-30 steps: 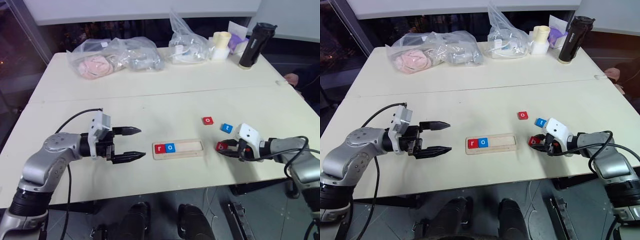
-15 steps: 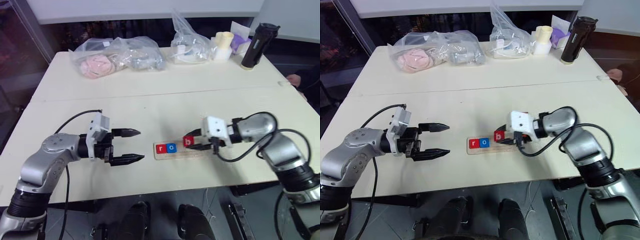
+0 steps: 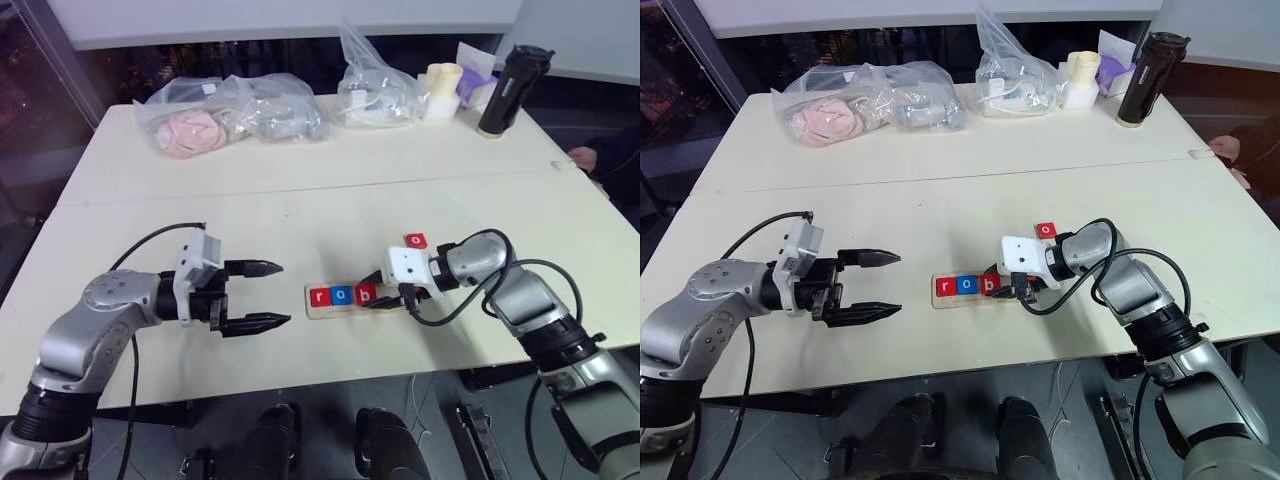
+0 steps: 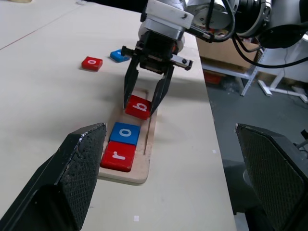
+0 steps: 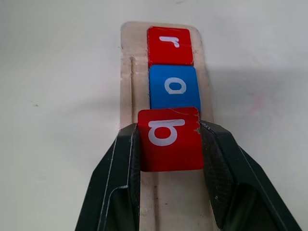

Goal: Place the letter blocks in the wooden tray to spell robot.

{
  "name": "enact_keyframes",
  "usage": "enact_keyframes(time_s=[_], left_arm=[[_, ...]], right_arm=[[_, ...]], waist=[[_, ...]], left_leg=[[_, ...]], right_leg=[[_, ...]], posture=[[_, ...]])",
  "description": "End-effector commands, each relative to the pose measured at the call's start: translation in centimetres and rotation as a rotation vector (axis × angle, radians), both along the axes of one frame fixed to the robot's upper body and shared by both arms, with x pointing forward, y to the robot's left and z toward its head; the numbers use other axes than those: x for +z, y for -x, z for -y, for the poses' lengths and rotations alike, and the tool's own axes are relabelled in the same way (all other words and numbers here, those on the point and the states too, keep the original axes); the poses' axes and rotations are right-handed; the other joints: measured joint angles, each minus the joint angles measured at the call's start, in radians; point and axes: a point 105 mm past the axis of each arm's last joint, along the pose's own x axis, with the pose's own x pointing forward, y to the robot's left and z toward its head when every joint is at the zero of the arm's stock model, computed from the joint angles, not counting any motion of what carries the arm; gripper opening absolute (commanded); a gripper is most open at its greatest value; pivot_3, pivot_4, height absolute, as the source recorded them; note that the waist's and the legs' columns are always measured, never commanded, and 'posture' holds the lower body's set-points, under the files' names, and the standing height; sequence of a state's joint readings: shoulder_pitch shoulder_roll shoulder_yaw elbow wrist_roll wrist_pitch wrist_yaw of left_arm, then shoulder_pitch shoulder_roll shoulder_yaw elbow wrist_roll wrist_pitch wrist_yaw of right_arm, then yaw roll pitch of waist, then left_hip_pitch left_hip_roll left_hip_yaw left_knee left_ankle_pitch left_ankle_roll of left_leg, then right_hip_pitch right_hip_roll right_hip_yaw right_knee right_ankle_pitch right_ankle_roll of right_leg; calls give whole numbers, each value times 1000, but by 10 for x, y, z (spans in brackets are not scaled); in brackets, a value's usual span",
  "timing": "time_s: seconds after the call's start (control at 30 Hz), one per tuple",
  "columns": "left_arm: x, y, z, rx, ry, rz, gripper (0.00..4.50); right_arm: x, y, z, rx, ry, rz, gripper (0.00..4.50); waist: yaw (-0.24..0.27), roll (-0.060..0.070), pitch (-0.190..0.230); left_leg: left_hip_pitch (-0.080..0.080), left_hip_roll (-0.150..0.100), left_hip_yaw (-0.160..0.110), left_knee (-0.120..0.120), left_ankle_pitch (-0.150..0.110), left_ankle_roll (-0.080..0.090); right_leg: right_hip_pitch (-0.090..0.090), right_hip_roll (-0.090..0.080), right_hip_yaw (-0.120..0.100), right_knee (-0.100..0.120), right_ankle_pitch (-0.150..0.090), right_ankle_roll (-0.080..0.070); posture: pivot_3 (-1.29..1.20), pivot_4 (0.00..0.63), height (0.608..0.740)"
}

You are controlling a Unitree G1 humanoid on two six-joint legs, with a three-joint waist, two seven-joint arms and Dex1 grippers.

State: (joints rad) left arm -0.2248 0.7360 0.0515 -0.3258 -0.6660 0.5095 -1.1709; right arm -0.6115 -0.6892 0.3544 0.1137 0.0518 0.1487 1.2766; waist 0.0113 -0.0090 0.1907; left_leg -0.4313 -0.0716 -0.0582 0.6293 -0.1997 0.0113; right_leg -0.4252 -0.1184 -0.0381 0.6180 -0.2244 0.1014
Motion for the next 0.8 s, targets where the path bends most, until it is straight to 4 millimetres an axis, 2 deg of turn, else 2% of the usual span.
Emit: enact_keyframes(time_s=[0.03, 0.57, 0.63, 0.7, 0.73, 0.77, 0.8], left_arm=[[9, 3, 1, -8, 7, 47, 4500], [8, 0, 1, -6, 4, 51, 4500], [8, 0, 1, -7, 4, 52, 4500], [8, 0, 2, -7, 4, 52, 4500], [8, -1, 2, -8, 4, 52, 4500], [8, 0, 2, -8, 4, 52, 4500], [8, 0, 2, -9, 4, 52, 4500]], right_arm=[[10, -5, -3, 12, -7, 49, 1157], [10, -4, -11, 19, -22, 38, 1157], [11, -4, -11, 18, -23, 39, 2234], [11, -5, -11, 17, -23, 42, 3110], [12, -5, -11, 16, -24, 43, 3807], [13, -5, -10, 14, -26, 44, 4291], [13, -5, -10, 10, -27, 45, 4440]], waist=[[0, 0, 0], [0, 0, 0], [0, 0, 0], [1, 0, 0], [0, 0, 0], [0, 0, 0], [0, 0, 0]], left_leg=[[0, 0, 0, 0, 0, 0], [0, 0, 0, 0, 0, 0], [0, 0, 0, 0, 0, 0], [0, 0, 0, 0, 0, 0], [0, 0, 0, 1, 0, 0], [0, 0, 0, 1, 0, 0], [0, 0, 0, 1, 0, 0]], right_leg=[[0, 0, 0, 0, 0, 0], [0, 0, 0, 1, 0, 0], [0, 0, 0, 1, 0, 0], [0, 0, 0, 1, 0, 0], [0, 0, 0, 1, 0, 0], [0, 0, 0, 1, 0, 0], [0, 0, 0, 1, 0, 0]], posture=[[0, 150, 725], [0, 150, 725], [0, 150, 725], [0, 150, 725], [0, 150, 725], [0, 150, 725], [0, 150, 725]])
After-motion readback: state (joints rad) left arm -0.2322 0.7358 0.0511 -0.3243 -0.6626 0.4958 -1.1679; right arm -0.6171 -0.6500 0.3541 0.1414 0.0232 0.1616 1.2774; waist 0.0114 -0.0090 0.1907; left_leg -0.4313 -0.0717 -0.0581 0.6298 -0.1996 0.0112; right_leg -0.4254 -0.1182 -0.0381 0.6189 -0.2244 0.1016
